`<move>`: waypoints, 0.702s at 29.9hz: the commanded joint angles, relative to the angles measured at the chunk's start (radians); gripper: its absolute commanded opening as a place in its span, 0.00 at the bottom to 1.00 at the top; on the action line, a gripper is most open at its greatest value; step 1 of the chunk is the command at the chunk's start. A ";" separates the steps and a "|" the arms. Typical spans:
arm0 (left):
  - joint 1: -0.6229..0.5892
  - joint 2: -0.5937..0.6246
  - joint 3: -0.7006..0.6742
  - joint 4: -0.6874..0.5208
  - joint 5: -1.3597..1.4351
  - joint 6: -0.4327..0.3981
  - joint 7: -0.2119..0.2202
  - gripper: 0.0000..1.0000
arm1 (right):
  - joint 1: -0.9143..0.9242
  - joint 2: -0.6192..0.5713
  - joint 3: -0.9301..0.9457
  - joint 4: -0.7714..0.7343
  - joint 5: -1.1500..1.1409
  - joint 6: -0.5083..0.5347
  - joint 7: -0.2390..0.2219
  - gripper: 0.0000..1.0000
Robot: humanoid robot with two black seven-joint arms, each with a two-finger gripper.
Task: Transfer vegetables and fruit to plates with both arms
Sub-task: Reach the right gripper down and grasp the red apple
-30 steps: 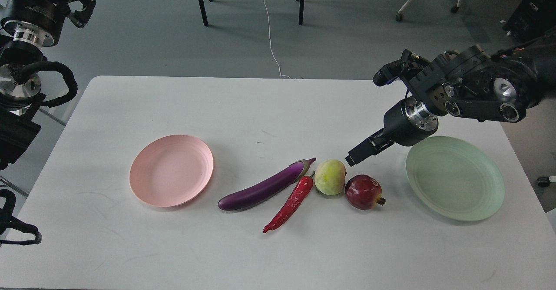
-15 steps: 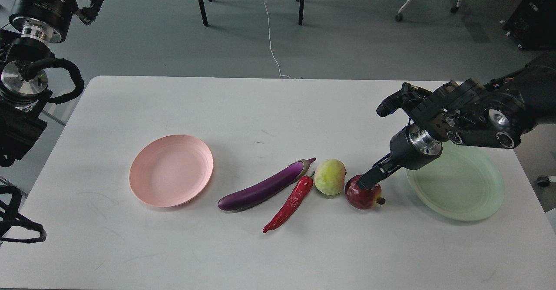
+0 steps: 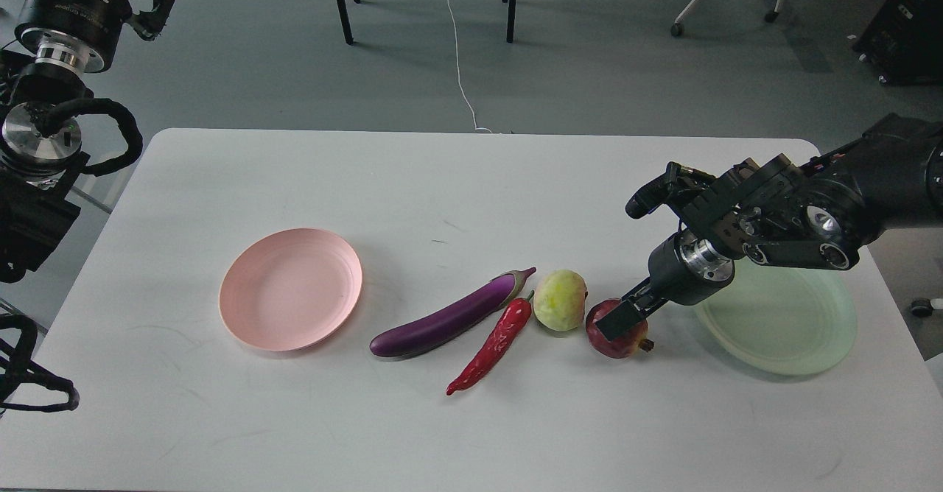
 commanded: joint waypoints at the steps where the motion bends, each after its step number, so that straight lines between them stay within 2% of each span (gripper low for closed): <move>1: 0.000 0.003 0.002 0.001 0.000 0.000 0.000 0.98 | -0.022 0.022 0.002 -0.022 0.002 -0.002 0.000 0.93; 5: 0.001 0.009 0.003 0.001 0.000 0.000 0.000 0.98 | -0.027 0.043 0.011 -0.032 0.009 -0.008 0.000 0.90; 13: 0.001 0.014 0.002 0.001 0.000 0.000 0.000 0.98 | -0.027 0.059 0.006 -0.030 -0.003 -0.008 0.000 0.71; 21: 0.003 0.021 0.003 0.004 0.000 0.000 0.000 0.98 | -0.019 0.050 -0.002 -0.023 -0.020 -0.005 0.000 0.67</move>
